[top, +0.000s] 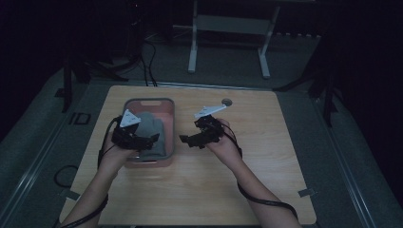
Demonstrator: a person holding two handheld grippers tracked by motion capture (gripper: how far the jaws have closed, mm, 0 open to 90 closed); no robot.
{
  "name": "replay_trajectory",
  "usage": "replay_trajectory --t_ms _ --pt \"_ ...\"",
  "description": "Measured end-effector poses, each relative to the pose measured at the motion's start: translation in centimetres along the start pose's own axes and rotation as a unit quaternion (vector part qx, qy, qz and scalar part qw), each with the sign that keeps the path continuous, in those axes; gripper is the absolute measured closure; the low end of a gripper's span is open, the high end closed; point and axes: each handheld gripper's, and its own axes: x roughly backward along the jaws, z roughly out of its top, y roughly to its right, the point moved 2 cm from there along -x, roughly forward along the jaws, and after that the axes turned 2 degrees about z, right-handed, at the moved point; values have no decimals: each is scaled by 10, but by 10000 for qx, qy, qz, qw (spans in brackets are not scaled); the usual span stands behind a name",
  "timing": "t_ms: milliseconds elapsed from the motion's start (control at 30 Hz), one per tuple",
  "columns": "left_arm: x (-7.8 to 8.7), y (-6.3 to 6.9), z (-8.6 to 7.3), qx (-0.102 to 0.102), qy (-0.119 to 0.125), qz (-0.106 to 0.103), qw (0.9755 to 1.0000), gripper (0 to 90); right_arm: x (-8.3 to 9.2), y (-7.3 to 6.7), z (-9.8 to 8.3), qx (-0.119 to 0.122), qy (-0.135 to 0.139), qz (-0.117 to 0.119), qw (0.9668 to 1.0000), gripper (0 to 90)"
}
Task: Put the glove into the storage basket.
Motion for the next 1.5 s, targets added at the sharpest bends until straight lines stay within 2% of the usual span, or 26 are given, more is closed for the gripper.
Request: replay_trajectory --t_ms 133,233,367,433,667,900,1000,1233,1367,1500 --pt "-2 17 2 -164 2 -116 9998 84 10 3 -8 42 28 -8 10000 143" --pt "-4 29 3 -232 21 -279 9993 84 18 5 -16 89 40 -51 9999 143" --pt "-8 44 4 -244 131 -484 9984 84 29 8 -29 90 66 -38 9999 143" --pt "-10 50 4 -230 192 -591 9978 84 34 11 -36 81 64 -35 9999 143" --pt "-20 74 -1 -392 273 -925 9946 84 51 18 -62 22 51 -14 10000 143" --pt "-28 102 -8 -578 288 -1210 9905 84 65 30 -92 -10 3 0 10000 142" --pt "-32 113 -12 -692 213 -1296 9889 84 70 34 -104 -48 -8 -9 10000 142" --pt "-41 136 -21 -883 228 -1522 9841 84 78 33 -130 -71 33 96 9999 141" --pt "-46 148 -29 -958 234 -1696 9806 84 80 31 -145 35 4 120 9999 141" --pt "-54 157 -40 -1118 96 -1774 9777 84 83 32 -158 33 -30 167 9999 142"
